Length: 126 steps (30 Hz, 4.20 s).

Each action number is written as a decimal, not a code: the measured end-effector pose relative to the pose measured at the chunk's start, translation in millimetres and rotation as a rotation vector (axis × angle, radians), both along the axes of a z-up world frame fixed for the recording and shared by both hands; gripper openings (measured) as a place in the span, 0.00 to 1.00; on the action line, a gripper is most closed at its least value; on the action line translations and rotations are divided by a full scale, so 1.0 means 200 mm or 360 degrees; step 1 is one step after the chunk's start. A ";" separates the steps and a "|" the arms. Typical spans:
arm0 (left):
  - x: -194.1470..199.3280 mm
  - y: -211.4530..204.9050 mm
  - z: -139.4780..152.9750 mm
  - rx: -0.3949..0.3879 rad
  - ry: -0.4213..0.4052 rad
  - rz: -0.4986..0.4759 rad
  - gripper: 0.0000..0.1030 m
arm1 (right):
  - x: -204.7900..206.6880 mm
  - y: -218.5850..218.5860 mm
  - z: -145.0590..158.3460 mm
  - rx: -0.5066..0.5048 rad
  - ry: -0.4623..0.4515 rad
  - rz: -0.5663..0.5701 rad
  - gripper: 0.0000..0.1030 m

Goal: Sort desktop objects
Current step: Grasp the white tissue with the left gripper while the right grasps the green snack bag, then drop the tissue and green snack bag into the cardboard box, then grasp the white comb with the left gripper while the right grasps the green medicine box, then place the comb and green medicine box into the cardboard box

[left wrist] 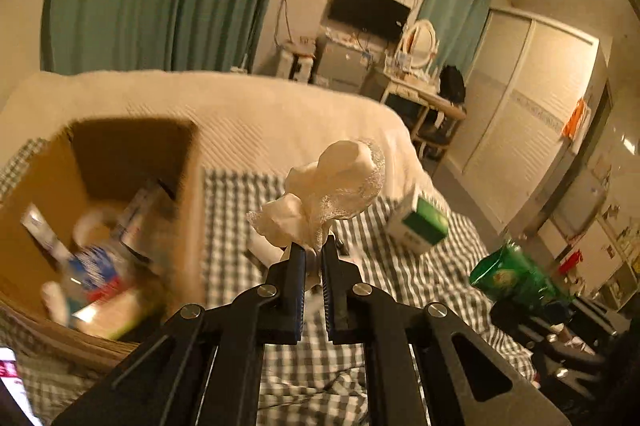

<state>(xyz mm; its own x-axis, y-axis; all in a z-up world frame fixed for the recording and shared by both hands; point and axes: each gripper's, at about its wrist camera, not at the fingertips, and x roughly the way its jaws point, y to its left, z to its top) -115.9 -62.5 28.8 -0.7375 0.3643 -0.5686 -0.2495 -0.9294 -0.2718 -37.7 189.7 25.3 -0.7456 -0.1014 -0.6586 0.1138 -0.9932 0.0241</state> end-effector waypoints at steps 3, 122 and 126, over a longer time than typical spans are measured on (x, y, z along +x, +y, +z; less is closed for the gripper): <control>-0.01 -0.17 0.08 -0.0054 0.0039 0.0055 0.07 | 0.01 -0.14 0.19 -0.0010 0.0075 0.0101 0.36; -0.06 0.50 -0.29 -0.0007 -0.0223 -0.0183 0.25 | -0.40 0.56 -0.07 0.0072 -0.0172 -0.0075 0.82; 0.01 0.38 -0.19 -0.0004 -0.0181 -0.0131 0.25 | -0.24 0.48 0.10 0.0047 -0.0131 -0.0056 0.82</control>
<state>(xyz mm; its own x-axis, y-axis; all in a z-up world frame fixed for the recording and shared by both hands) -113.1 14.4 -9.6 -0.6359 0.4195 -0.6479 -0.2927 -0.9078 -0.3005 -85.0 284.8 44.7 -0.6914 -0.0557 -0.7203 0.0777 -0.9970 0.0025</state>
